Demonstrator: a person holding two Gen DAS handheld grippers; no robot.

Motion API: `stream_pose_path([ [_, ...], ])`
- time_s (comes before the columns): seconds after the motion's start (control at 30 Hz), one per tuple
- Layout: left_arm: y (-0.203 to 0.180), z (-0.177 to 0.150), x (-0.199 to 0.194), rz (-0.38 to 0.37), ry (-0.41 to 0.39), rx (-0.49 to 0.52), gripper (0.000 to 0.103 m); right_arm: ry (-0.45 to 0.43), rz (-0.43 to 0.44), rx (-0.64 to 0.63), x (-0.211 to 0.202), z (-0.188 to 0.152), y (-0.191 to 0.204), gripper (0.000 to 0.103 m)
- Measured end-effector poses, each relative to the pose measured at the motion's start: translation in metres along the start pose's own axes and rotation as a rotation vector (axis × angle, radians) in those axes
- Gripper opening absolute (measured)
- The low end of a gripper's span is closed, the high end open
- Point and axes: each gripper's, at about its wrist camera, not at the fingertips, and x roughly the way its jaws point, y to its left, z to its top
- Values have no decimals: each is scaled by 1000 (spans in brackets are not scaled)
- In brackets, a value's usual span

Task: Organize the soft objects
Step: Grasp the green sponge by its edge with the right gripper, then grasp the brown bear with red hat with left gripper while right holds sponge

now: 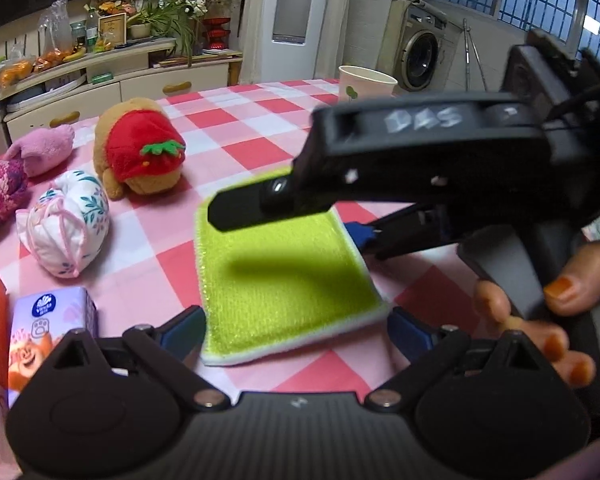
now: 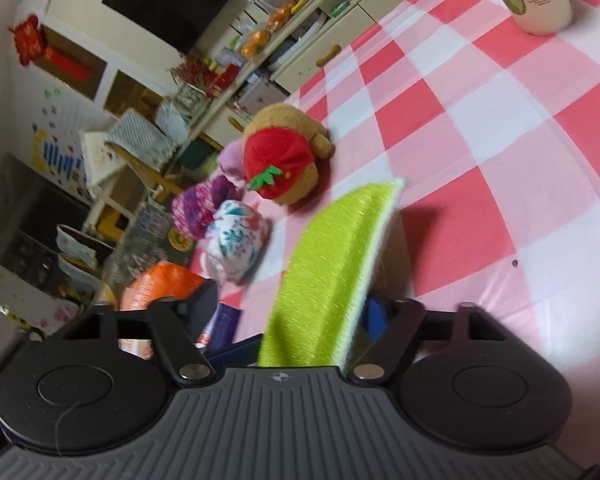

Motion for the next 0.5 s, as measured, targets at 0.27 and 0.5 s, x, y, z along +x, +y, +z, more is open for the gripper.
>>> stream_pose_path([
  [0.27, 7, 11, -18, 0, -14, -10, 96, -34, -101, -82, -5, 1, 7, 34],
  [0.5, 32, 39, -35, 118, -103, -102, 96, -245, -328, -277, -41, 9, 28, 31],
])
